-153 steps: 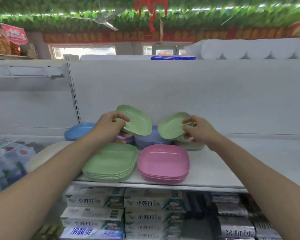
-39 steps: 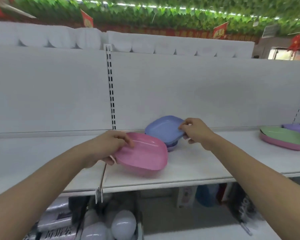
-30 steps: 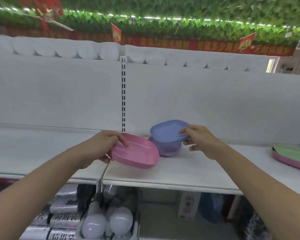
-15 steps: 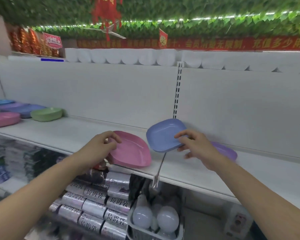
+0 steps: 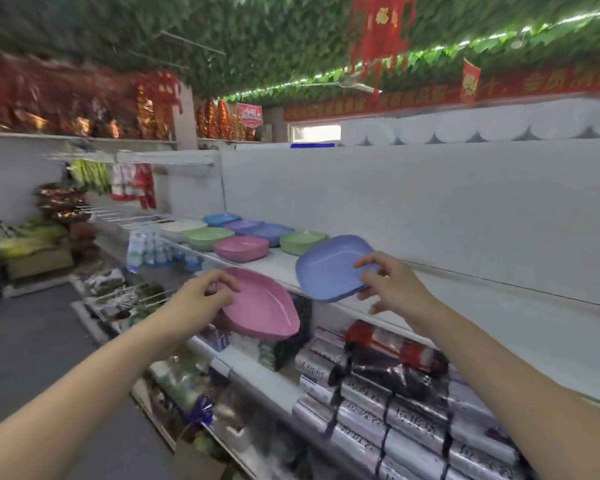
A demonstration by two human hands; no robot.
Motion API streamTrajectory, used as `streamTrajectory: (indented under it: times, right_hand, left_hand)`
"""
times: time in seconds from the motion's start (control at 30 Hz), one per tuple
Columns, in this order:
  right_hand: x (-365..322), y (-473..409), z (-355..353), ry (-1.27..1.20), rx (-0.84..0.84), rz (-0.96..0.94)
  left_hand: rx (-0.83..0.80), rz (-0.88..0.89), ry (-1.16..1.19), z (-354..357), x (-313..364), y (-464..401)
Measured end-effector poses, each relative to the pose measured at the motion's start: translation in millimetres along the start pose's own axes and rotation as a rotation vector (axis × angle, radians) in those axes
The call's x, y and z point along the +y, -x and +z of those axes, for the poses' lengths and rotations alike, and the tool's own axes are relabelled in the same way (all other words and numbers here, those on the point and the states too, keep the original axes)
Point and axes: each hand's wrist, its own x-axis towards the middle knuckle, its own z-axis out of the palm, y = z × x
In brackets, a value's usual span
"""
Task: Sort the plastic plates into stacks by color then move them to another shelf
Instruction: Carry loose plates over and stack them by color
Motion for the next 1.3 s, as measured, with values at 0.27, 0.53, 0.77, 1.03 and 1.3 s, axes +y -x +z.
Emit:
streamTrajectory:
  times: [0.27,0.53,0.77,1.03,1.3]
  right_hand:
    - [-35,-86,132,0.032,-0.030,-0.049]
    - [-35,-189,200,0.072,-0.031,-0.070]
    - [-33,-314,218,0.059,0.104,-0.067]
    - [-27,-413,254,0.099,0.179,-0.017]
    - [-31,-461,303,0.125,0.303,0.004]
  left_hand:
    - [0.044,-0.022,0.011,-115,-76,-58]
    - [0.066,-0.019,0.080,-148,-121,-148]
    - [0.116,0.007,0.033,-183,-143,-252]
    - [0.131,0.065,0.053,-235,-176,-368]
    - [0.041,0.129,0.142,-277,-234,-502]
